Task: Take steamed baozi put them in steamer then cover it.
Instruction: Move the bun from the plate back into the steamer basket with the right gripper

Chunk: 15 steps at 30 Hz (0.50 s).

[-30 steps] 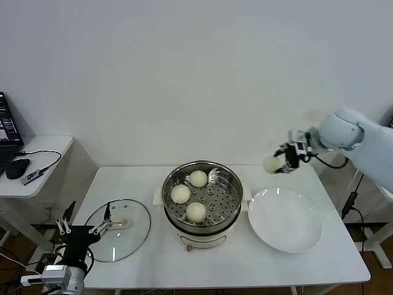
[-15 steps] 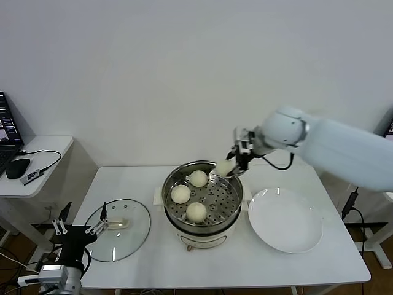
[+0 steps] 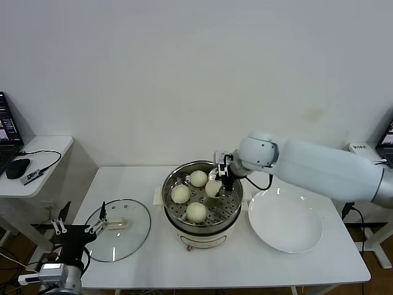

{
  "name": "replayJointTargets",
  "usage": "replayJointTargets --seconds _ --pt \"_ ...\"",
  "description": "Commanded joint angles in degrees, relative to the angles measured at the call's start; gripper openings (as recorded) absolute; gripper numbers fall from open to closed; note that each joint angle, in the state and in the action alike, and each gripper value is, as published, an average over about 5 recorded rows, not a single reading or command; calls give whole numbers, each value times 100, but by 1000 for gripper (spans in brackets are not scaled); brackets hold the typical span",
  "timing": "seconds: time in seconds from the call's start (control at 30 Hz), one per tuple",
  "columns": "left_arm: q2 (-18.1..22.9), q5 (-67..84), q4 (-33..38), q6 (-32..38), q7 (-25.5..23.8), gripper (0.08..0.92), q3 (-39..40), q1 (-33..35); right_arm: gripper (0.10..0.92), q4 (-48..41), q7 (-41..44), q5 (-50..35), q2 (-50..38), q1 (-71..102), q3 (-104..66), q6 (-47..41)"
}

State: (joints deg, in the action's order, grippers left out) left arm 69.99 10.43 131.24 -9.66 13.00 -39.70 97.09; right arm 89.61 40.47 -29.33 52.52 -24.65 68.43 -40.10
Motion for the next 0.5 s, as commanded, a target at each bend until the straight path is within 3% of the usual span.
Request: replayJointTargets --seconds 0.03,0.5 --pt "10 -5 -9 4 0 823 12 -5 577 -73 -171 86 219 240 74 -155" --pt "49 -11 7 12 4 823 30 16 586 -62 -102 358 110 238 65 -153"
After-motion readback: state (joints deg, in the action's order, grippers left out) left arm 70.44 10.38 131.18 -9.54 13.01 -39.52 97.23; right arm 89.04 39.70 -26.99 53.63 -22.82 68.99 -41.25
